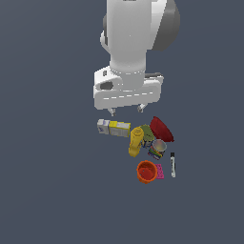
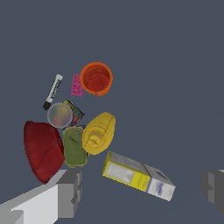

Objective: Pick up a designated object from a clutter of objects.

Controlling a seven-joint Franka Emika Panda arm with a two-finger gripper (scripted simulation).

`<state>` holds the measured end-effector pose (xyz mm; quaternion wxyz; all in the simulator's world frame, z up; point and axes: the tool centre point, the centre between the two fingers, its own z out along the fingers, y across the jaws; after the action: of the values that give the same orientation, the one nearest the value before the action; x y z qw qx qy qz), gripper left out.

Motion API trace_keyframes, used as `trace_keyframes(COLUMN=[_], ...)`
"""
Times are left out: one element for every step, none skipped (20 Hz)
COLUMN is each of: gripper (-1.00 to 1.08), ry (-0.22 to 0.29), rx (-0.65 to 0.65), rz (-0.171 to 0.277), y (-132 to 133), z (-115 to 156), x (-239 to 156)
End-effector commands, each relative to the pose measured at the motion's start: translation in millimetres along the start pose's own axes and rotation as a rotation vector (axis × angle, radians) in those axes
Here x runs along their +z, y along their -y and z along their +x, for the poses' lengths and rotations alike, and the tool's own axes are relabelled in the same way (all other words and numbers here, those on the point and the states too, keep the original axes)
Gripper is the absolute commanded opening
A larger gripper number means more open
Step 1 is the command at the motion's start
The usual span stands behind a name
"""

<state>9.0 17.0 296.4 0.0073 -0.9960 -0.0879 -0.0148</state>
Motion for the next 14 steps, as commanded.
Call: trace_keyframes(gripper=[1.00,1.00,1.00,1.00,1.00,1.00,1.00,1.00,1.00,1.00,1.00,1.00,1.00,1.00], ry=[0.001,0.002,0.002,0.003,0.003,0.004,0.005,0.005,0.006,0.006,0.007,0.008,0.008,0.009], rx=[-0.046,-0.066,-0.088,-0.111,-0.134,-0.157,-0.179,-0.202,-0.225,-0.248,-0.271,-0.294,-0.317,-0.340], rz=[0.000,-0.001,-0.001,-0.001,-0.001,-0.001,-0.001,-0.002,-0.002,-0.002,-0.002,-0.002,-0.002,-0.002], y=[-2.4,-3.5,-4.6,-5.8,-7.0,-8.1,-9.2,-10.4,-11.5,-12.5,-13.6,-14.7,-15.7,-16.8], z=[-2.9,-4.2,-5.7,-7.3,-8.9,-10.5,-12.2,-13.9,-15.7,-17.5,-19.3,-21.2,-23.1,-25.1], x=[7.8,11.3,14.9,18.7,22.5,26.2,30.0,33.7,37.5,41.2,44.9,48.5,52.2,55.8])
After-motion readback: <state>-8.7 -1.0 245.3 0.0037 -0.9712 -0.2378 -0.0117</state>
